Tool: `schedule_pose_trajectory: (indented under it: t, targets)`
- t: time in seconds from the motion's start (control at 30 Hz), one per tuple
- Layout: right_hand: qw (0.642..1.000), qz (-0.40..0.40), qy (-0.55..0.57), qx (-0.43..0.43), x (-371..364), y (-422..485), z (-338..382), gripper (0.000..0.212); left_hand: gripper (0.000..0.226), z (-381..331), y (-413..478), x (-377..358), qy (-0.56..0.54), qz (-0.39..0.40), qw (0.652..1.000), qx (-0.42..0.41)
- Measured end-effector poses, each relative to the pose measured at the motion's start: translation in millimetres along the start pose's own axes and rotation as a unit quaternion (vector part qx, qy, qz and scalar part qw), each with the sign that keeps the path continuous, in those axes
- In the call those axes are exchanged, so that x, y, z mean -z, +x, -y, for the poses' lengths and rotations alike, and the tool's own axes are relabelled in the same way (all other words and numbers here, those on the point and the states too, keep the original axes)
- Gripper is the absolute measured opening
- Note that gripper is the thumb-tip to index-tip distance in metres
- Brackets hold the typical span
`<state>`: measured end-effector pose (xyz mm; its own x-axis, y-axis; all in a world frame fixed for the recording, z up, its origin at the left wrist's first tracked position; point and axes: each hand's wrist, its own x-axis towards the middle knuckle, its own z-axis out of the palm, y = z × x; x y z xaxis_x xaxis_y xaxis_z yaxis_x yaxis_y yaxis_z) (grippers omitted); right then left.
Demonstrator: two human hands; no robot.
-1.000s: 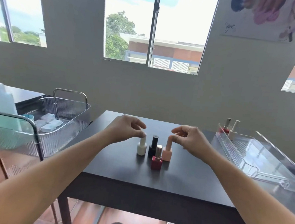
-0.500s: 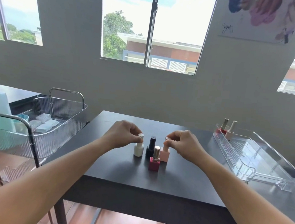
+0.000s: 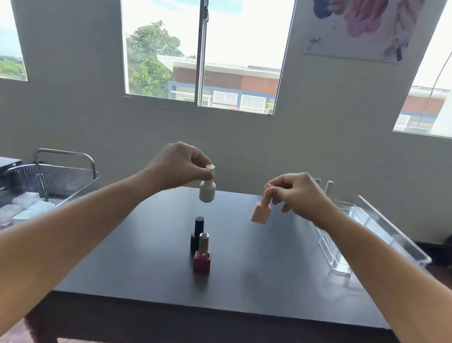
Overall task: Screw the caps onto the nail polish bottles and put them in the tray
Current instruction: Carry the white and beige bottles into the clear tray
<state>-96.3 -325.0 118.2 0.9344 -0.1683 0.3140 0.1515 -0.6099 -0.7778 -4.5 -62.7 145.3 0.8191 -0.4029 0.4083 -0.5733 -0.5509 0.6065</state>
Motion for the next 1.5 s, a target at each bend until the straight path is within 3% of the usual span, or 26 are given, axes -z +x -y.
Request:
schedule_pose_trajectory:
  t: [0.23, 0.6, 0.93, 1.5]
  targets:
    - [0.997, -0.071, -0.010, -0.017, 92.9, 18.7, -28.0, 0.008, 0.008, -77.5, 53.6, -63.9, -0.026, 0.057, 0.996, -0.065]
    - [0.978, -0.122, -0.128, -0.113, 209.1, 49.8, -119.4, 0.012, 0.012, -161.2, 139.3, -209.5, -0.050, 0.153, 0.982, -0.097]
    - [0.971, -0.120, -0.159, -0.130, 210.1, 90.5, -194.0, 0.011, 0.026, -173.1, 196.9, -302.7, 0.130, 0.116, 0.973, -0.149]
    - [0.966, -0.088, -0.217, -0.107, 195.4, 120.3, -240.7, 0.013, 0.028, -151.0, 222.1, -345.7, 0.155, 0.142, 0.970, -0.126]
